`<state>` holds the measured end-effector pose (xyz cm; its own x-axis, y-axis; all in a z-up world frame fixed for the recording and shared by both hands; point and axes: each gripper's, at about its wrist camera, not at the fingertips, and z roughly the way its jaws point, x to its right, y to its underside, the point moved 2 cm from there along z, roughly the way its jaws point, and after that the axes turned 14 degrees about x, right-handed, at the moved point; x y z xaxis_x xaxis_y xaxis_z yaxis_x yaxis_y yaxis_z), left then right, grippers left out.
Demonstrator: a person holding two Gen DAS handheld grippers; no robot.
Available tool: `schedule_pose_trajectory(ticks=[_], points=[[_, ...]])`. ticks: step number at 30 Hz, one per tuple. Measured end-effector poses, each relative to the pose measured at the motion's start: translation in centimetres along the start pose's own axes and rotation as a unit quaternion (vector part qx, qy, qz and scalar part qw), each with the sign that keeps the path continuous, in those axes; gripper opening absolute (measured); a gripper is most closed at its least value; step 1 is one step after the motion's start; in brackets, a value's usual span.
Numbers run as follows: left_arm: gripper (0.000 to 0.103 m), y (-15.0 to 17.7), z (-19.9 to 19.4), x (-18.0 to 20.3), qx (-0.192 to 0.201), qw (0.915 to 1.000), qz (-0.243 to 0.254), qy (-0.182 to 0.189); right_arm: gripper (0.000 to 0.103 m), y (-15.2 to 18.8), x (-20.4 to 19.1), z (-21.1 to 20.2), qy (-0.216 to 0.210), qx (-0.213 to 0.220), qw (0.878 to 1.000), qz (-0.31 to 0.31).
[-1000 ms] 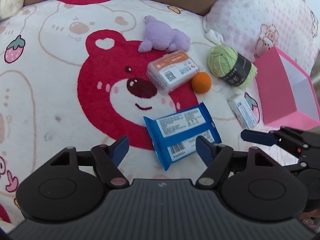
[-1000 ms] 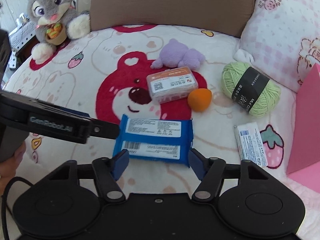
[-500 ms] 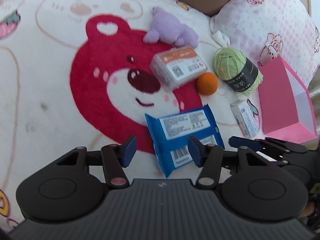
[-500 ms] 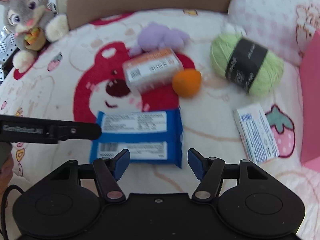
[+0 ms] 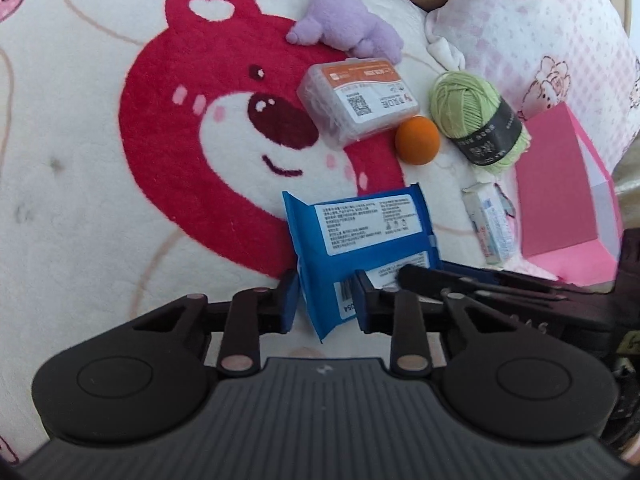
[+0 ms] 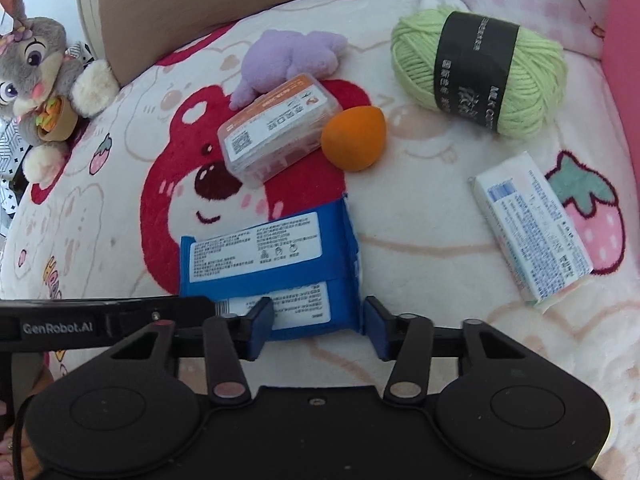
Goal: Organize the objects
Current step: 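Close the left gripper on the blue wet-wipe pack and lift it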
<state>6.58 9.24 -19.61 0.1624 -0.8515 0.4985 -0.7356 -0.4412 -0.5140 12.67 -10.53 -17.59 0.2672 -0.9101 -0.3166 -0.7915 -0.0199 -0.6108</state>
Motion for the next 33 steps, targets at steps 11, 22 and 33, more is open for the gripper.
schedule_pose_trajectory(ticks=[11, 22, 33], points=[[0.028, 0.6, 0.2, 1.2, 0.038, 0.9960, 0.077, -0.026, 0.043, 0.9, -0.2, -0.4, 0.005, 0.047, 0.998, -0.030], [0.026, -0.1, 0.8, 0.1, 0.013, 0.9995, 0.027, -0.005, 0.046, 1.3, -1.2, -0.3, 0.002, 0.037, 0.998, -0.049], [0.022, 0.2, -0.6, 1.0, 0.024, 0.9989, 0.040, 0.009, 0.045, 2.5, -3.0, -1.7, 0.024, 0.061, 0.994, -0.088]])
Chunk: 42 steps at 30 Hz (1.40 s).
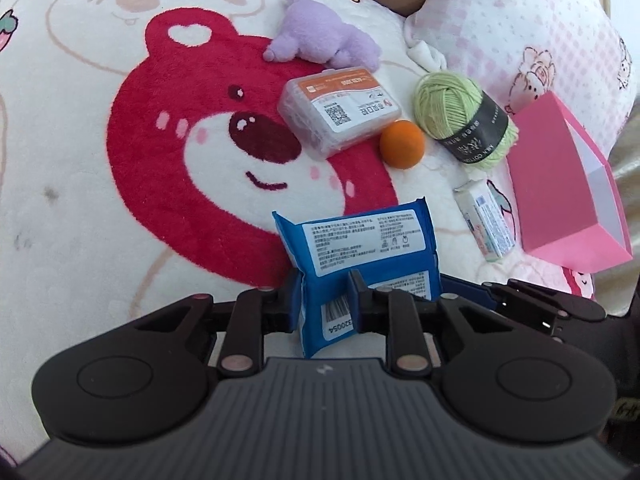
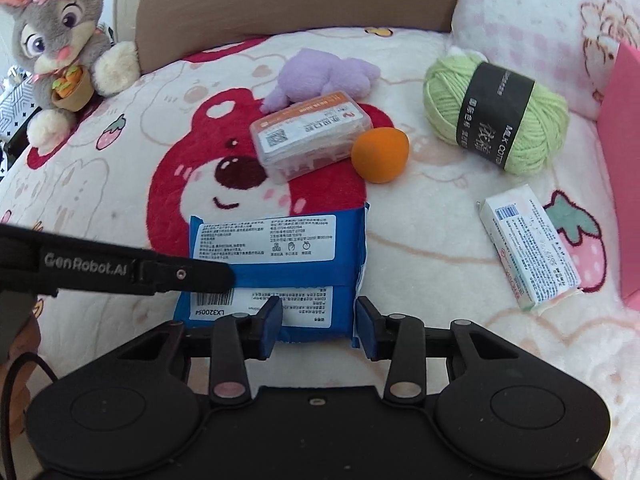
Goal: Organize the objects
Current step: 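Close the left gripper on the blue wet-wipe pack and lift it, then carry the blue pack with the left gripper over the pink box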
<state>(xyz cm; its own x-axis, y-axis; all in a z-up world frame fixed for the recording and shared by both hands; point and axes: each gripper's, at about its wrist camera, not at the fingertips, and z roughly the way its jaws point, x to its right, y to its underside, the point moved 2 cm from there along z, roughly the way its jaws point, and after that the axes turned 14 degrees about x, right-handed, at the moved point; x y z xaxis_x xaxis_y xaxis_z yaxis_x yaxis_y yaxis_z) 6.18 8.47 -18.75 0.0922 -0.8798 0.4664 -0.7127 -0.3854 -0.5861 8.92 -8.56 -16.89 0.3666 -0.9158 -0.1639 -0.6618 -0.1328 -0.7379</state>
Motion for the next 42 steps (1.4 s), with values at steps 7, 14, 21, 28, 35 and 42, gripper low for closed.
schedule_pose_trajectory(ticks=[7, 14, 21, 28, 35, 42], points=[[0.022, 0.2, -1.4, 1.3, -0.003, 0.9999, 0.016, 0.005, 0.045, 0.2, -0.2, -1.5, -0.001, 0.000, 1.000, 0.001], [0.022, 0.2, -2.4, 3.6, -0.012, 0.9995, 0.028, 0.009, 0.045, -0.5, 0.6, -3.2, 0.005, -0.006, 1.000, 0.010], [0.022, -0.5, -3.2, 5.6, -0.032, 0.9982, 0.037, 0.034, 0.045, -1.0, 1.9, -5.6, 0.006, -0.008, 0.999, 0.033], [0.022, -1.9, -5.7, 9.6, -0.033, 0.9944, 0.088, 0.048, 0.047, -2.3, 2.8, -9.3, 0.001, 0.009, 0.999, 0.042], [0.023, -2.1, -7.8, 12.3, -0.038, 0.9919, 0.111, 0.049, 0.048, -3.6, 3.1, -12.2, -0.004, 0.013, 0.999, 0.032], [0.023, -2.2, -9.1, 14.7, -0.038, 0.9904, 0.123, 0.049, 0.048, -4.1, 3.9, -14.7, -0.006, 0.006, 0.999, 0.044]])
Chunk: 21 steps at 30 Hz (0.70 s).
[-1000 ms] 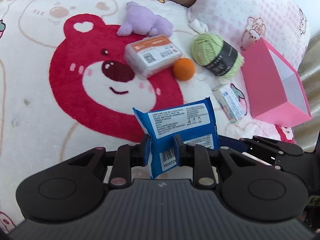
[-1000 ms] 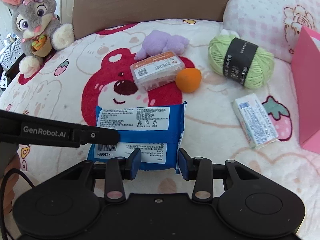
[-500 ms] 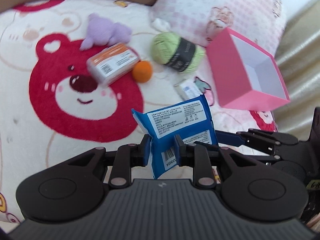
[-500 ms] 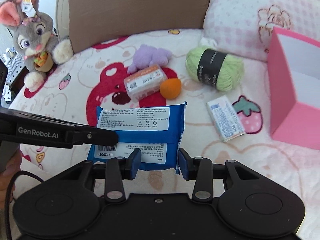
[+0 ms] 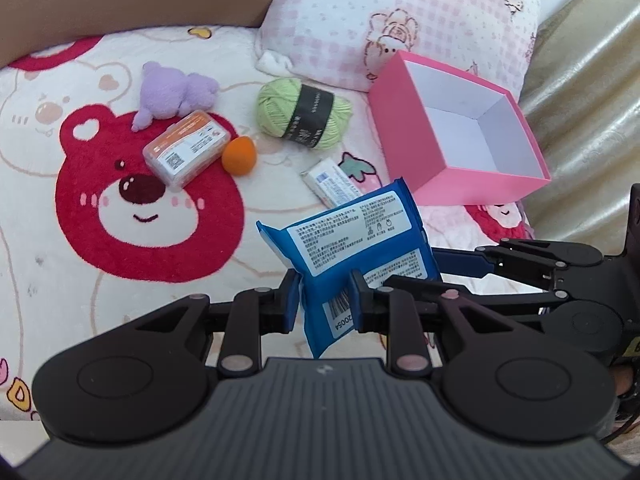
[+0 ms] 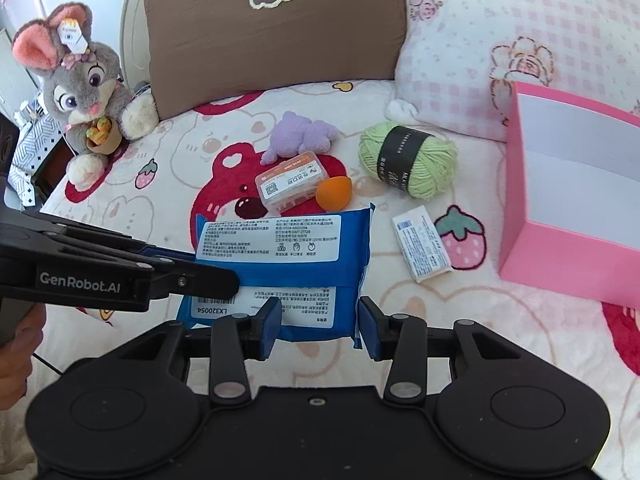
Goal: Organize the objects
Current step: 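Carry the blue pack with the left gripper over the pink box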
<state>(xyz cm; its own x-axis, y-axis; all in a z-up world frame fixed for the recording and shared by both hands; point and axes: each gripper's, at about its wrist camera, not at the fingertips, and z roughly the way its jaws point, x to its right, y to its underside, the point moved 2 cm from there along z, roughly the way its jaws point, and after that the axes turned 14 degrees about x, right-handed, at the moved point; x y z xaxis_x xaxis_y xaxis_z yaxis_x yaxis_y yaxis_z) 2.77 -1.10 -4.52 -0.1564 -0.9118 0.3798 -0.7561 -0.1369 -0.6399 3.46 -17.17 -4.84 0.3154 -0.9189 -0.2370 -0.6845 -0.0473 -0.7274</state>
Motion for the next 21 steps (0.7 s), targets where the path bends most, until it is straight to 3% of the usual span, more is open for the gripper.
schedule_pose_trajectory(ticks=[13, 21], points=[[0.025, -1.0, 0.3, 6.3, -0.003, 0.9992, 0.039, 0.000, 0.051, -0.7, 2.5, -4.4, 0.016, 0.024, 0.999, -0.021], [0.025, -2.1, 1.3, 10.4, -0.011, 0.9982, 0.056, 0.019, 0.051, -1.5, 5.0, -7.0, 0.043, 0.023, 0.999, -0.020]])
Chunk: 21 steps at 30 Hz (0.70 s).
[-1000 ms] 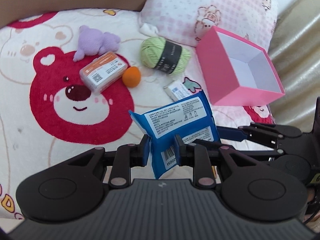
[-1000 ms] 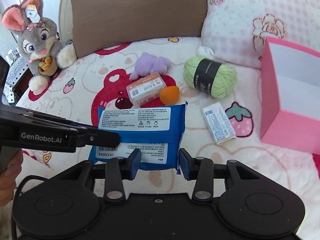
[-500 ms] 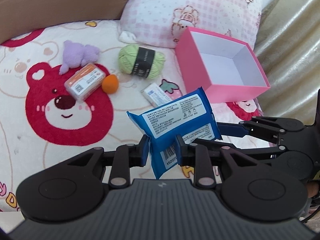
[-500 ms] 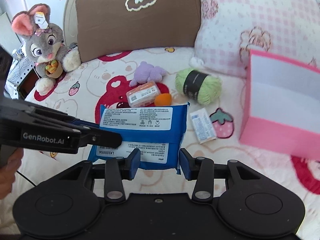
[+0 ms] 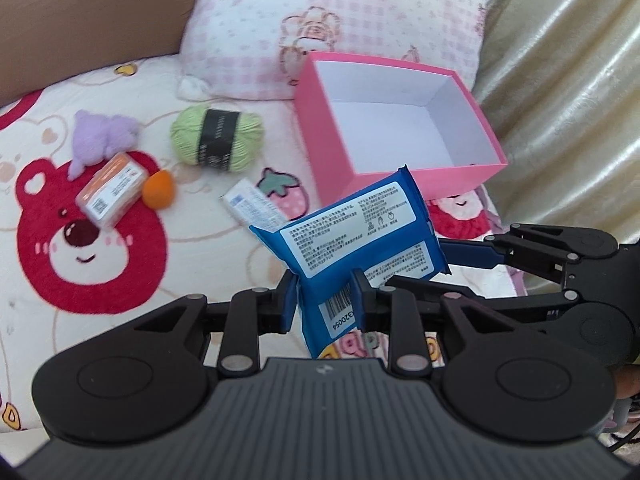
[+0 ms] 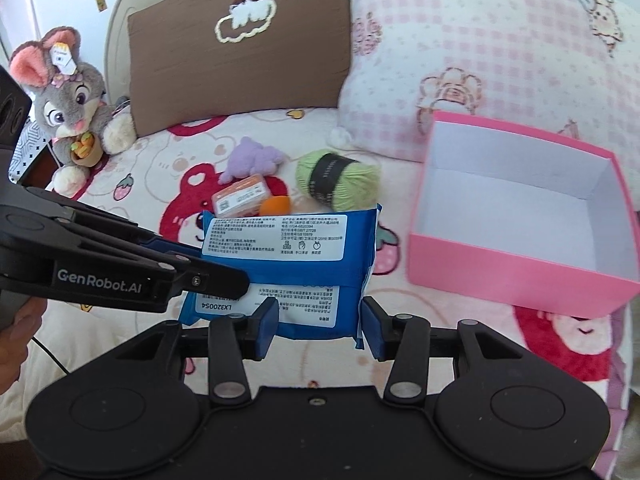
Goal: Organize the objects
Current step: 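Carry the blue pack with the left gripper over the pink box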
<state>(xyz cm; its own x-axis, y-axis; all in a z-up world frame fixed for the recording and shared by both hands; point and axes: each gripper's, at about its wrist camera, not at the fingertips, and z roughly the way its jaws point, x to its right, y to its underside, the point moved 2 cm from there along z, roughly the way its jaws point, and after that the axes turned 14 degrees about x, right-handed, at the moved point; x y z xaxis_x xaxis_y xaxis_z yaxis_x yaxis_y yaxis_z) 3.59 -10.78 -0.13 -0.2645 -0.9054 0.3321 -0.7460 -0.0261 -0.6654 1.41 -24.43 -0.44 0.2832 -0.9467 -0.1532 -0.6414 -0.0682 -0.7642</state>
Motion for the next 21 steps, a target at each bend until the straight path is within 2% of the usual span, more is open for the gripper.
schedule_pose_trajectory(ticks=[11, 17, 21], points=[[0.026, -2.7, 0.8, 4.6, 0.019, 0.9994, 0.022, 0.019, 0.051, -1.9, 2.9, -3.0, 0.038, 0.010, 0.999, -0.027], [0.026, -4.4, 1.8, 5.8, 0.030, 0.9992, 0.019, 0.016, 0.051, -2.8, 4.3, -3.2, 0.051, 0.022, 0.998, -0.034], [0.026, -5.1, 2.7, 6.4, 0.024, 0.9991, 0.027, 0.021, 0.049, -3.3, 5.0, -3.1, 0.062, 0.018, 0.997, -0.041]])
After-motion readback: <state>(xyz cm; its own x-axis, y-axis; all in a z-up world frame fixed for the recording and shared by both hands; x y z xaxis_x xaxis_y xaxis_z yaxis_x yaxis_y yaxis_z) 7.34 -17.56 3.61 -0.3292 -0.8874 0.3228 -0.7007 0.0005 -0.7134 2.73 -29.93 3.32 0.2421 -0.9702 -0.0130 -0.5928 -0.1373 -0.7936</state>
